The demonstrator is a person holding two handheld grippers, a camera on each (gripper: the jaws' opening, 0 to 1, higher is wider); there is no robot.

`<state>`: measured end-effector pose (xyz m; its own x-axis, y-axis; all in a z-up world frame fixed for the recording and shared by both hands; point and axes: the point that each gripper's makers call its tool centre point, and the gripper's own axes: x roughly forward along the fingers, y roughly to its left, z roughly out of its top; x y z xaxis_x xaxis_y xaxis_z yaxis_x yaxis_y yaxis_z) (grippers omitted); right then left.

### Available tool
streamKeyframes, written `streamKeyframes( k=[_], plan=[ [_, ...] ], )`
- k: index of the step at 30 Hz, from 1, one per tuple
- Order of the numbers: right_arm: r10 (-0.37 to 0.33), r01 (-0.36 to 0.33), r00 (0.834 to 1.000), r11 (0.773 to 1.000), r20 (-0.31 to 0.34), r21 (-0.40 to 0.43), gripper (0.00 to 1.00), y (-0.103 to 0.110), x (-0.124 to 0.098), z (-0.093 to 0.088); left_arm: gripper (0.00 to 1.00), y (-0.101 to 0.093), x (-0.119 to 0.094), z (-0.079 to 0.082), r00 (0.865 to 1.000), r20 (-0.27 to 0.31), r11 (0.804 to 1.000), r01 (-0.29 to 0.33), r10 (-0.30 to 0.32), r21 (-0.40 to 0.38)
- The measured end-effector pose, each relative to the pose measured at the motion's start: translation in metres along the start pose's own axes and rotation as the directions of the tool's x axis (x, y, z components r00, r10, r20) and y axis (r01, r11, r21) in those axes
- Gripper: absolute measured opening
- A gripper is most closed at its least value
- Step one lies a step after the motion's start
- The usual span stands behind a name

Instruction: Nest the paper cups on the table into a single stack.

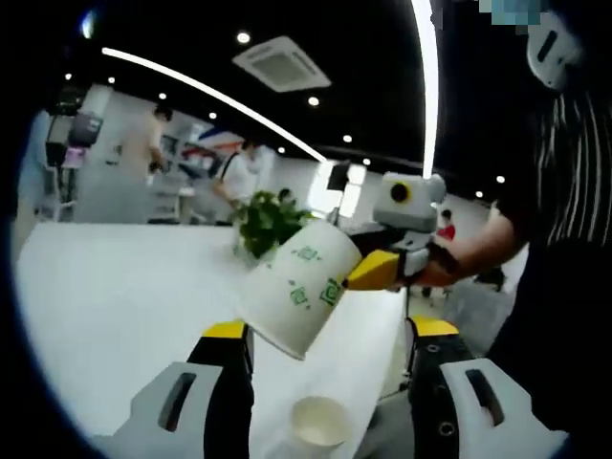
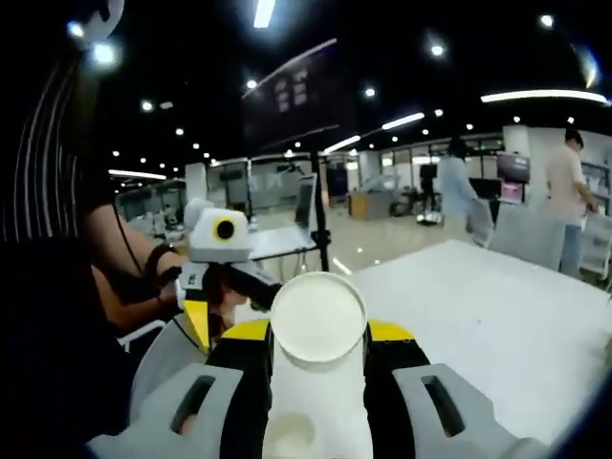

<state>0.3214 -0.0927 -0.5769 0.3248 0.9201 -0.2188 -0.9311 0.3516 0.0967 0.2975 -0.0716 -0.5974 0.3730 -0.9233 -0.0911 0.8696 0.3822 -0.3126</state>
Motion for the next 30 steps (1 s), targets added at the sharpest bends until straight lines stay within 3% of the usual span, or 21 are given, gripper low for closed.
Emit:
streamKeyframes(
  k=[11,22,30],
  plan=[
    [0.021,-0.021,1.000,1.000,-0.009,0.014,0.34,0.004,-0.001,-0.009,0.47,0.002,-0.005,0.004,1.000,0.012,1.000,0.018,-0.018,-0.025],
    [0.052,-0.051,0.998,0.998,-0.026,0.037,0.33,0.012,0.002,-0.016,0.24,0.005,-0.009,0.007,0.999,0.027,0.999,0.024,-0.023,-0.046],
    [0.063,-0.061,0.998,0.996,-0.027,0.063,0.33,0.015,0.004,-0.021,0.18,0.000,-0.009,0.006,0.999,0.009,0.996,0.048,-0.048,-0.072]
  ],
)
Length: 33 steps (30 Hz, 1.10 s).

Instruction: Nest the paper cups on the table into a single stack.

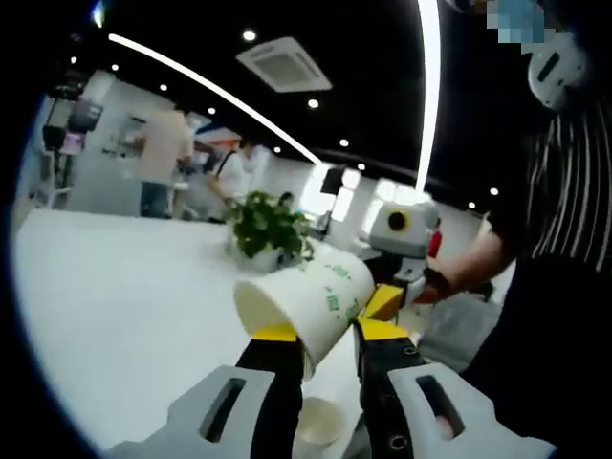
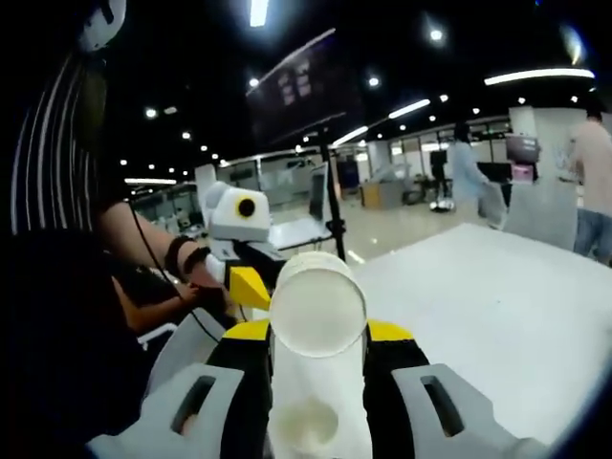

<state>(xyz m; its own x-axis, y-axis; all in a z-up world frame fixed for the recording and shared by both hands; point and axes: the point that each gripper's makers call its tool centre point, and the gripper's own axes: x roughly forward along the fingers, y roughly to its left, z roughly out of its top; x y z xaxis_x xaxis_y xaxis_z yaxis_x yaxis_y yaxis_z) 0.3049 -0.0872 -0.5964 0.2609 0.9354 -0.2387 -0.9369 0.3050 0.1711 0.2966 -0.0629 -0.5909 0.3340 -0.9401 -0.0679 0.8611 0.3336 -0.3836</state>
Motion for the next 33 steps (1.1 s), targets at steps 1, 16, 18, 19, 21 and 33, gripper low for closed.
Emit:
streamKeyframes(
  k=[1,16,18,19,21,33],
  plan=[
    [0.000,0.000,1.000,1.000,0.000,0.001,0.33,0.000,0.000,0.000,0.17,0.000,0.000,0.000,1.000,-0.001,1.000,0.001,-0.001,-0.001],
    [0.000,0.000,1.000,1.000,-0.013,0.025,0.31,-0.001,0.001,-0.011,0.01,-0.016,0.000,-0.008,0.998,-0.039,0.998,0.056,-0.056,-0.002],
    [-0.001,0.001,1.000,1.000,-0.012,0.022,0.32,0.000,0.002,-0.011,0.01,-0.016,0.000,-0.008,0.998,-0.040,0.998,0.056,-0.055,0.004],
    [-0.001,0.001,1.000,1.000,-0.012,0.023,0.32,0.000,0.001,-0.012,0.00,-0.016,0.000,-0.008,0.998,-0.040,0.999,0.053,-0.053,0.005],
    [-0.002,0.002,1.000,1.000,-0.006,0.026,0.32,0.001,0.000,-0.011,0.00,-0.015,-0.001,-0.008,0.998,-0.042,0.999,0.051,-0.052,-0.004],
    [-0.026,0.026,1.000,1.000,0.004,0.011,0.34,0.000,-0.005,-0.010,0.00,-0.017,-0.002,-0.006,0.997,-0.064,0.999,0.048,-0.049,-0.011]
  ],
)
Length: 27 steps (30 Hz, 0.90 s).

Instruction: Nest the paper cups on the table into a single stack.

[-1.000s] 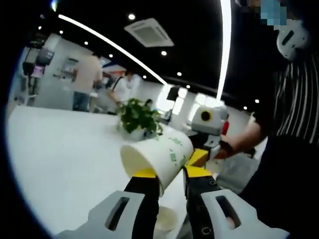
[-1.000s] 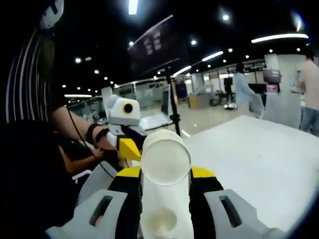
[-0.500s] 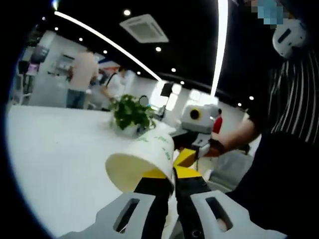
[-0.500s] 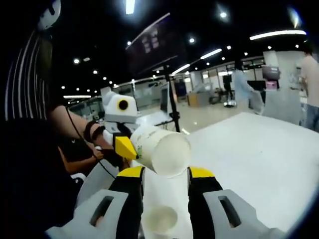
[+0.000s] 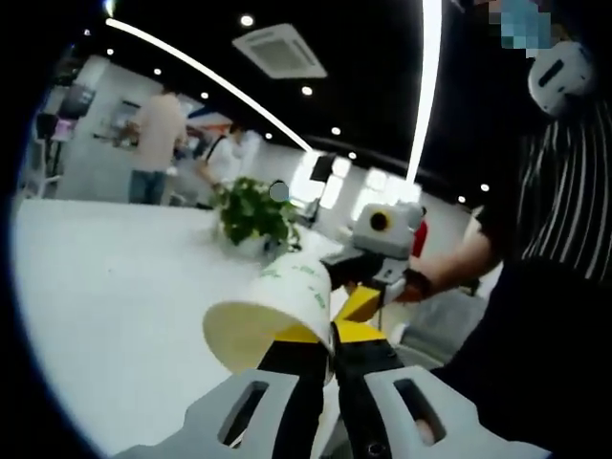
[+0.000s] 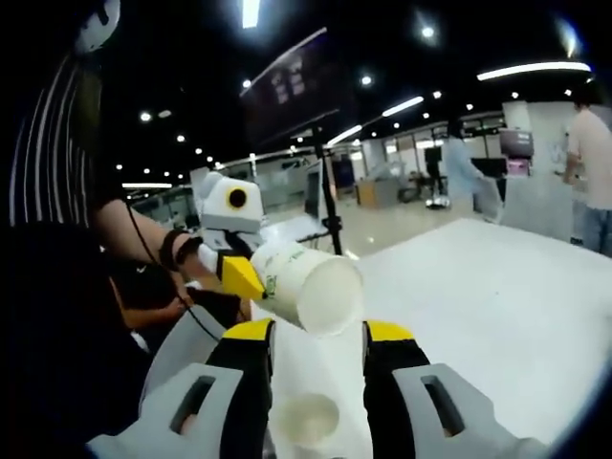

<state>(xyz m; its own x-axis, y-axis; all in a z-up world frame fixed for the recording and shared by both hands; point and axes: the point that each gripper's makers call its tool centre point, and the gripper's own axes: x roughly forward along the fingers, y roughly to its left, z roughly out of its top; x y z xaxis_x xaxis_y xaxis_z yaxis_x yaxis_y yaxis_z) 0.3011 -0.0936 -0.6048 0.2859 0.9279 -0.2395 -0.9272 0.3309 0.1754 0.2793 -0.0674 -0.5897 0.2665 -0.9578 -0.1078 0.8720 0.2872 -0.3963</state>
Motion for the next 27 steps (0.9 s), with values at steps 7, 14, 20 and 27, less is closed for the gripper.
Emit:
streamKeyframes(
  k=[7,14,20,27],
  plan=[
    [-0.029,0.029,0.999,1.000,0.029,-0.002,0.35,-0.007,-0.005,0.008,0.00,0.002,0.002,0.002,1.000,-0.013,1.000,0.004,-0.005,-0.010],
    [-0.074,0.075,0.996,0.997,0.052,-0.024,0.40,-0.021,-0.017,0.013,0.00,0.002,0.003,0.001,1.000,-0.023,1.000,0.002,-0.003,-0.020],
    [-0.128,0.128,0.989,0.992,0.070,-0.008,0.42,-0.037,-0.030,0.015,0.00,0.004,0.002,0.000,0.999,-0.034,1.000,-0.011,0.011,-0.013],
    [-0.202,0.202,0.976,0.979,0.078,0.002,0.45,-0.057,-0.046,0.012,0.00,0.001,0.003,-0.002,0.998,-0.057,1.000,-0.008,0.008,-0.005]
  ],
)
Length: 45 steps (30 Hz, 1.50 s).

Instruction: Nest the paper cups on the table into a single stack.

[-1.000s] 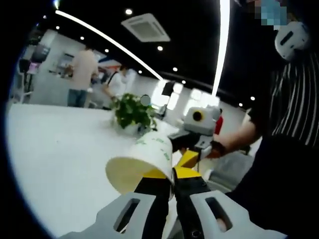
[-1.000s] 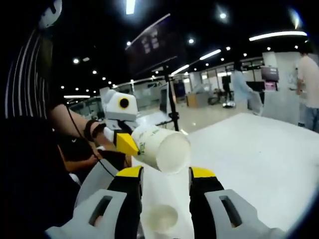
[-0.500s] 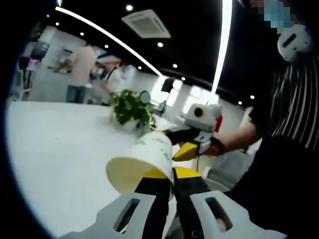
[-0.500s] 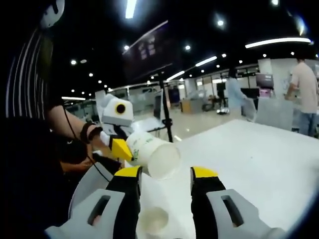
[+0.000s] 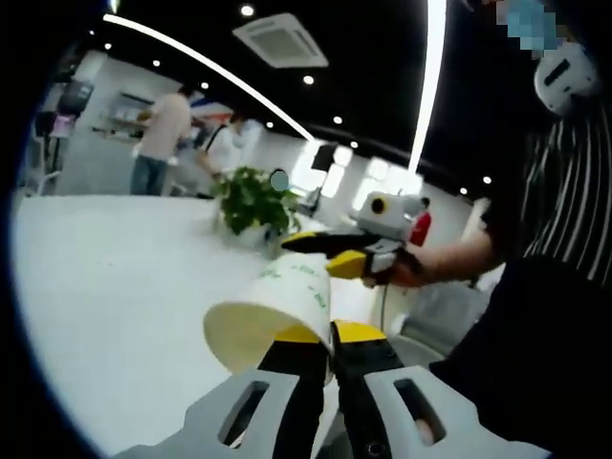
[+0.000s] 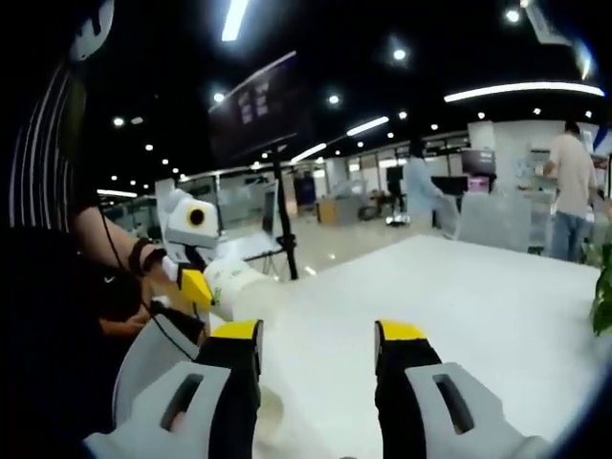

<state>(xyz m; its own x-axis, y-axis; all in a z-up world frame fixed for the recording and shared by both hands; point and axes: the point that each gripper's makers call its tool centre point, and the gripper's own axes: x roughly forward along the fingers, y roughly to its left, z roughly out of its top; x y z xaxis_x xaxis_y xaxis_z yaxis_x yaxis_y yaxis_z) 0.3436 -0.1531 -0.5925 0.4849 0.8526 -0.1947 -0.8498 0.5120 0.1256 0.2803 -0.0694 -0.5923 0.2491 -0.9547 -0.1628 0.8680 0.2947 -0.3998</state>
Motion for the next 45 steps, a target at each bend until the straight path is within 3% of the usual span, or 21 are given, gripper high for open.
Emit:
streamKeyframes(
  k=[9,17,27,36,38,45],
  plan=[
    [-0.109,0.109,0.994,0.994,-0.025,0.014,0.54,-0.029,-0.015,-0.015,0.00,-0.006,0.003,-0.014,0.994,-0.106,0.998,0.006,0.001,0.063],
    [-0.162,0.163,0.986,0.986,-0.041,0.028,0.58,-0.044,-0.024,-0.026,0.00,-0.011,0.006,-0.023,0.987,-0.159,0.996,0.018,-0.004,0.086],
    [-0.230,0.234,0.970,0.971,-0.079,0.043,0.71,-0.061,-0.031,-0.047,0.00,-0.012,0.008,-0.033,0.967,-0.253,0.988,0.026,0.014,0.153],
    [-0.259,0.264,0.961,0.963,-0.101,0.046,0.85,-0.072,-0.031,-0.060,0.00,-0.011,0.009,-0.039,0.941,-0.334,0.978,0.029,0.042,0.207],
    [-0.269,0.272,0.956,0.962,-0.116,0.013,0.89,-0.075,-0.029,-0.063,0.00,-0.003,0.006,-0.044,0.925,-0.372,0.975,0.003,0.081,0.222],
    [-0.312,0.307,0.940,0.950,-0.138,-0.055,1.00,-0.083,-0.025,-0.068,0.00,0.000,0.005,-0.053,0.900,-0.425,0.971,0.013,0.093,0.240]
  ],
)
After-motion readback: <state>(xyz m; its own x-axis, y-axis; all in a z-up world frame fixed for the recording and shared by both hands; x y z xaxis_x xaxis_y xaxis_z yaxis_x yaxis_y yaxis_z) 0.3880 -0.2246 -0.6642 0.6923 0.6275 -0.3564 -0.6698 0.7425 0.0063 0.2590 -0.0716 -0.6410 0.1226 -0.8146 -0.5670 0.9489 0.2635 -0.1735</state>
